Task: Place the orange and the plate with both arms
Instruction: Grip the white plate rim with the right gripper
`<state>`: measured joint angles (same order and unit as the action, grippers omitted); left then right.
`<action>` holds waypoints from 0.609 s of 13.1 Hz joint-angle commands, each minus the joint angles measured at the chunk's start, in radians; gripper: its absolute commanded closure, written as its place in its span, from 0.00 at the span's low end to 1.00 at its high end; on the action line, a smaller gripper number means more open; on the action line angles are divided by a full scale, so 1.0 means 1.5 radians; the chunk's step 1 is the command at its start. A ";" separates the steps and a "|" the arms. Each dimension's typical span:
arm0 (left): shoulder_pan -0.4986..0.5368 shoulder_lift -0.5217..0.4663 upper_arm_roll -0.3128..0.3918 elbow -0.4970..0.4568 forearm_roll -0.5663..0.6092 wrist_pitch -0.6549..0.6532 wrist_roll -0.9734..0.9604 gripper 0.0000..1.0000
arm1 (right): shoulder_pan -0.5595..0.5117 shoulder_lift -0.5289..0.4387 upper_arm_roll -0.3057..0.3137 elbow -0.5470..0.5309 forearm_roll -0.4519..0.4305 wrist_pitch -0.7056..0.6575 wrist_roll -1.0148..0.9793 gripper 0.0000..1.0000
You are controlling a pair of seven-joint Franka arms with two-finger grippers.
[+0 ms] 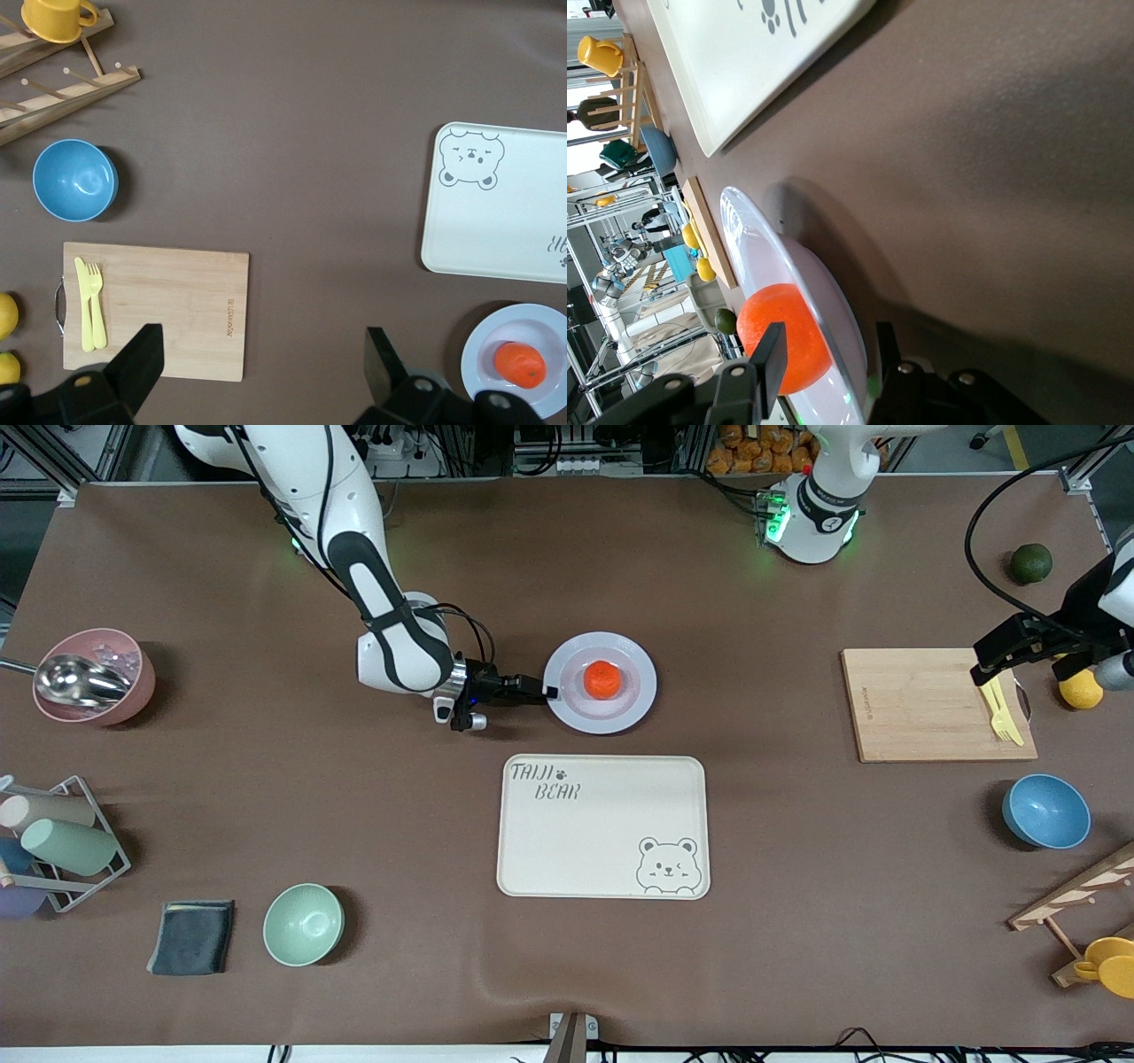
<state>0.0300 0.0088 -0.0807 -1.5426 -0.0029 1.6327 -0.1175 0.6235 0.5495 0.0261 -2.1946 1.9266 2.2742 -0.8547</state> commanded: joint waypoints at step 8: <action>0.011 -0.007 0.001 0.006 -0.011 -0.012 0.010 0.00 | 0.019 0.006 0.003 -0.002 0.055 -0.016 -0.038 0.99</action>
<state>0.0426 0.0074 -0.0785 -1.5420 -0.0029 1.6327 -0.1175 0.6338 0.5591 0.0335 -2.1946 1.9656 2.2561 -0.8850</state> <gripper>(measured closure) 0.000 0.775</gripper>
